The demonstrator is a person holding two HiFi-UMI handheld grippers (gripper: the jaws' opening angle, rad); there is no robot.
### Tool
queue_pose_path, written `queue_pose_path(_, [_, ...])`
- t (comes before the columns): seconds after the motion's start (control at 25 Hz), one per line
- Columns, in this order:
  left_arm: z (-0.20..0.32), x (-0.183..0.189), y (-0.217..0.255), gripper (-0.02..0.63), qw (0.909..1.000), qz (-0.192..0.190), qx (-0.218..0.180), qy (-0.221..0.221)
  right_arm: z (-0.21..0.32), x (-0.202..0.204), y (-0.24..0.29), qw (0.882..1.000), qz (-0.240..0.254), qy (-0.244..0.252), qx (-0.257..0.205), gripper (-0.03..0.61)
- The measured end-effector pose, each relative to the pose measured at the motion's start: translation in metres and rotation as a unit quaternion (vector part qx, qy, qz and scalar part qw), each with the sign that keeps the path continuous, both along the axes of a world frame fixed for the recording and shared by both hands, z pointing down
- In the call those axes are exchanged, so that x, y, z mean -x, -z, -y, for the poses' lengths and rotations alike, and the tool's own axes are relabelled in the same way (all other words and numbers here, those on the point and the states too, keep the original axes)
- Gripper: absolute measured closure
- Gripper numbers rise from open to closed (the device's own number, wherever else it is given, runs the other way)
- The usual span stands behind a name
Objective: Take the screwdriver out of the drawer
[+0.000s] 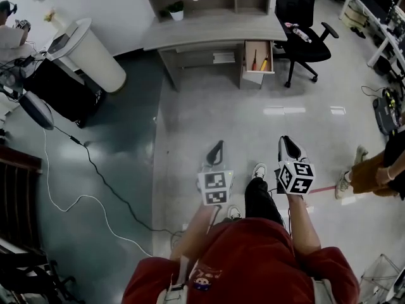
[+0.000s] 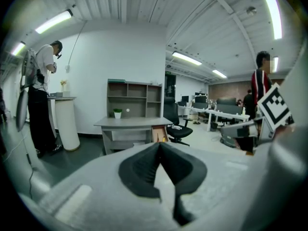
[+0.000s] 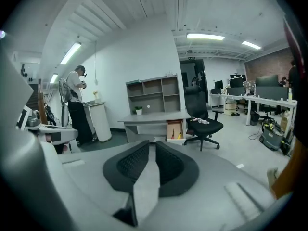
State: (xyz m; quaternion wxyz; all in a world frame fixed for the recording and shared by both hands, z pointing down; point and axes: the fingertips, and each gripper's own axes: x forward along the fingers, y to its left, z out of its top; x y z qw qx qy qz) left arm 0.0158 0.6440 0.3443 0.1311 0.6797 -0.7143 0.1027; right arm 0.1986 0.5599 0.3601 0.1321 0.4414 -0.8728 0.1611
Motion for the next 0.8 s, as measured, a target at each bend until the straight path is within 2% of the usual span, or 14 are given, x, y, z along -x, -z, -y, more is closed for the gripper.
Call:
queue_pose_path(0.16, [0.030, 0.007, -0.003, 0.615, 1.0000, 0.005, 0.003, -0.001, 0.030, 0.008, -0.009, 1.000, 0.001, -0.008, 0.007, 0.399])
queue_pose_path(0.32, [0.072, 0.009, 0.000, 0.615, 1.0000, 0.006, 0.003, -0.002, 0.073, 0.006, -0.009, 1.000, 0.005, -0.025, 0.004, 0.323])
queue_pose_path(0.8, [0.235, -0.010, 0.031, 0.615, 0.9996, 0.022, -0.003, -0.016, 0.230, -0.020, 0.013, 0.998, 0.026, -0.053, -0.004, 0.311])
